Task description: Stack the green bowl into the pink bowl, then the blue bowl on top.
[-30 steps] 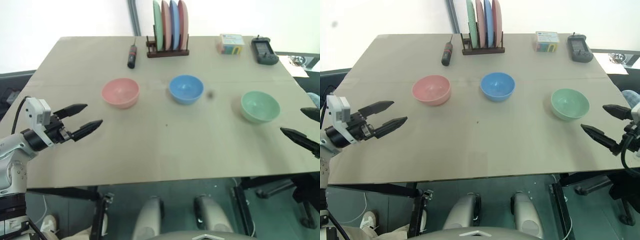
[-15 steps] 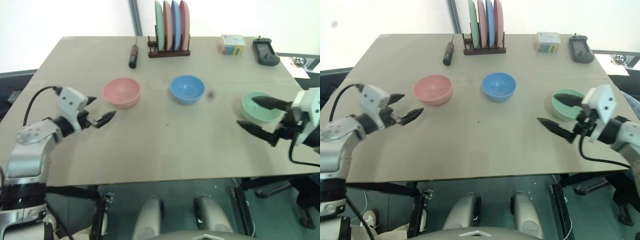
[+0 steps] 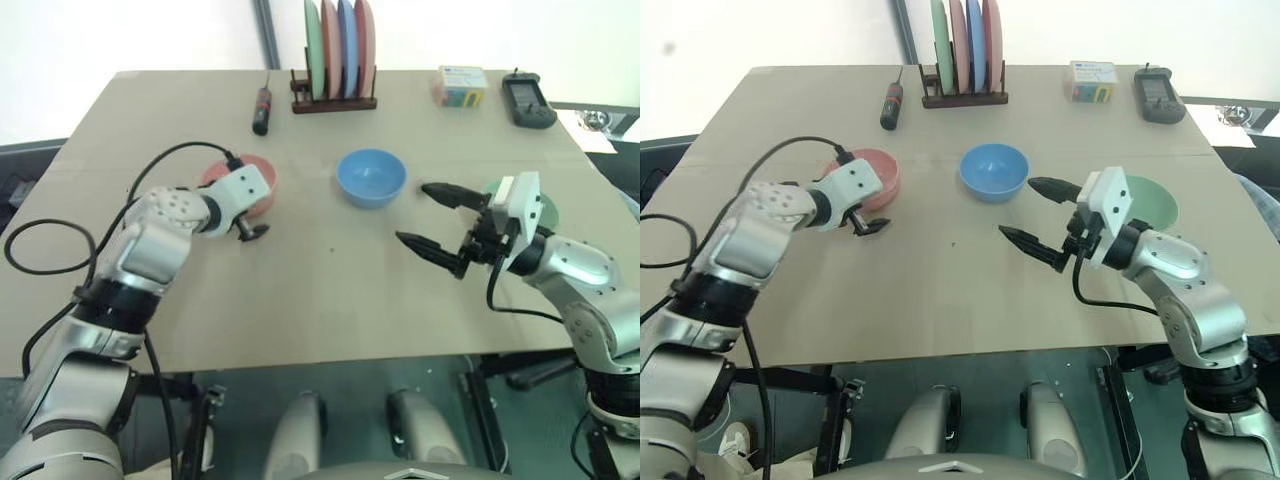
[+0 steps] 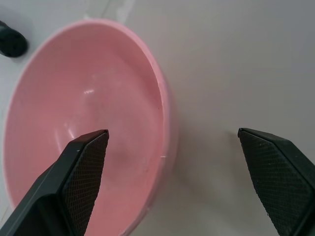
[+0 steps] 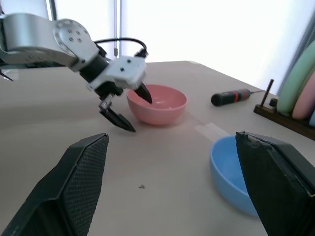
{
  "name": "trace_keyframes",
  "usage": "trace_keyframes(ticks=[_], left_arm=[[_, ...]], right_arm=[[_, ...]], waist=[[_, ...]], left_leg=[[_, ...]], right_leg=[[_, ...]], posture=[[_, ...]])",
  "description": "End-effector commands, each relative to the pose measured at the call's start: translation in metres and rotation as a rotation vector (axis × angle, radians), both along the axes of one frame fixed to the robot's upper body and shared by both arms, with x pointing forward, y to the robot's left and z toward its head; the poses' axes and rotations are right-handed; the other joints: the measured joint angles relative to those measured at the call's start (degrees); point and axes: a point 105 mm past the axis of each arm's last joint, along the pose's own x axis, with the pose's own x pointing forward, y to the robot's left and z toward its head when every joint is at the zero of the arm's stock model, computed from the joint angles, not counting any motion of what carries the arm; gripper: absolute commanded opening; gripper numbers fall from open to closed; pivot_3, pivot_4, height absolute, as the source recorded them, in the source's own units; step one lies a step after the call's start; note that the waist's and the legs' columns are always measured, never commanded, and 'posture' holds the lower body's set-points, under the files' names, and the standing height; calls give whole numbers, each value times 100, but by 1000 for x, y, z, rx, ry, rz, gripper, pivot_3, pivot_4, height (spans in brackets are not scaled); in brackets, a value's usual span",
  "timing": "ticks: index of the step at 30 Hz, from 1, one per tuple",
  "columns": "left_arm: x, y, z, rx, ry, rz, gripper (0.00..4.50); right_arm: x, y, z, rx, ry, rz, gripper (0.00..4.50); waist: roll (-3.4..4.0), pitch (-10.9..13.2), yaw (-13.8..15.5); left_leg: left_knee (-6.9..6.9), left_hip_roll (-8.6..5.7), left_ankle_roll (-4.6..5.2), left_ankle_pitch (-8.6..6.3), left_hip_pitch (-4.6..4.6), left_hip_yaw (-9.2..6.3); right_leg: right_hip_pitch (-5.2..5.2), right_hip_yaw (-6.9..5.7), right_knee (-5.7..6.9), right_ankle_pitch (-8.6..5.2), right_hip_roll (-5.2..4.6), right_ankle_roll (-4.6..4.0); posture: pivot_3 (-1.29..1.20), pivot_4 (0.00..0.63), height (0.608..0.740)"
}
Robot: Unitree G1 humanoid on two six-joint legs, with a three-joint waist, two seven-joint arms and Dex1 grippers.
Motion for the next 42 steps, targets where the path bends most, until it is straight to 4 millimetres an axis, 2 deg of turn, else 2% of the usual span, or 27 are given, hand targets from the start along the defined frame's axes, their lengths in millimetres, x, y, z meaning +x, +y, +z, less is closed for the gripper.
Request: trace_keyframes(ticks=[1,4,5,6,9,10,17,21,25,31,34,38,39,41,42], left_arm=[[7,-6,16,30,-44,-32,3224],[9,-4,18,35,-44,-30,2013],[9,-3,18,39,-43,-32,2013],[9,-3,18,42,-42,-34,1558],[9,-3,17,41,-37,-43,768],[7,-8,18,30,-37,-66,382],[-19,-40,10,-88,103,-239,382],[-45,-75,16,-116,132,-484,382],[-74,-107,7,-69,162,-770,382],[-81,-132,-2,-54,189,-952,382],[-86,-136,-1,-75,221,-1008,992],[-85,-133,2,-83,225,-1008,2694],[-85,-131,5,-97,217,-998,3056],[-83,-128,14,-135,192,-955,4051],[-83,-125,19,-158,181,-932,4337]], right_arm=[[-3,5,15,30,-79,16,4311],[-5,5,16,37,-87,21,4311],[-6,5,17,39,-92,23,4311],[-6,5,17,42,-95,24,4311],[-6,4,19,45,-101,26,4311],[-6,4,19,44,-101,27,4311],[-4,-6,15,28,-93,-6,4311],[-8,-22,13,16,-84,-66,4311],[-19,-46,9,-5,-72,-169,4311],[-31,-64,8,-20,-65,-270,4311],[-36,-66,7,-24,-61,-290,4311],[-38,-68,5,-24,-55,-311,4311],[-37,-69,4,-28,-50,-318,4311],[-33,-70,0,-52,-42,-337,4311],[-30,-72,-2,-67,-34,-353,4311]], waist=[[0,0,0],[0,0,1],[0,0,0],[0,0,0],[0,0,0],[0,0,1],[0,0,9],[0,0,29],[1,0,37],[2,-1,53],[2,-1,17],[2,-1,10],[2,-1,10],[2,-1,11],[2,-1,9]], left_leg=[[2,0,0,0,0,0],[3,0,0,0,-2,1],[3,0,0,0,-2,0],[2,0,0,0,-2,0],[2,0,0,0,-2,0],[2,0,0,0,-2,0],[4,0,0,0,-3,1],[4,0,0,0,-3,0],[4,0,0,0,-4,2],[16,0,0,0,8,6],[19,1,1,0,10,6],[19,1,1,0,9,5],[19,1,1,0,9,6],[19,1,1,0,9,5],[19,1,1,0,9,5]], right_leg=[[0,0,1,0,-1,0],[0,0,0,0,-1,-1],[0,0,0,0,-1,-1],[-1,0,0,0,-1,-1],[-1,0,1,1,-1,-1],[-1,0,1,1,-1,-1],[-1,0,2,1,-3,-1],[0,0,2,1,-3,-2],[0,2,1,1,-3,-2],[10,7,4,-4,-1,1],[11,10,8,-14,0,-7],[11,10,10,-12,1,-1],[11,10,10,-11,1,2],[11,10,10,-7,1,9],[11,10,10,-9,1,13]], posture=[[0,150,740],[0,150,740],[0,150,740],[0,150,740],[0,150,740],[0,150,740],[0,150,740],[0,150,740],[0,150,740],[0,150,740],[0,150,740],[0,150,740],[0,150,740],[0,150,740],[0,150,740]])
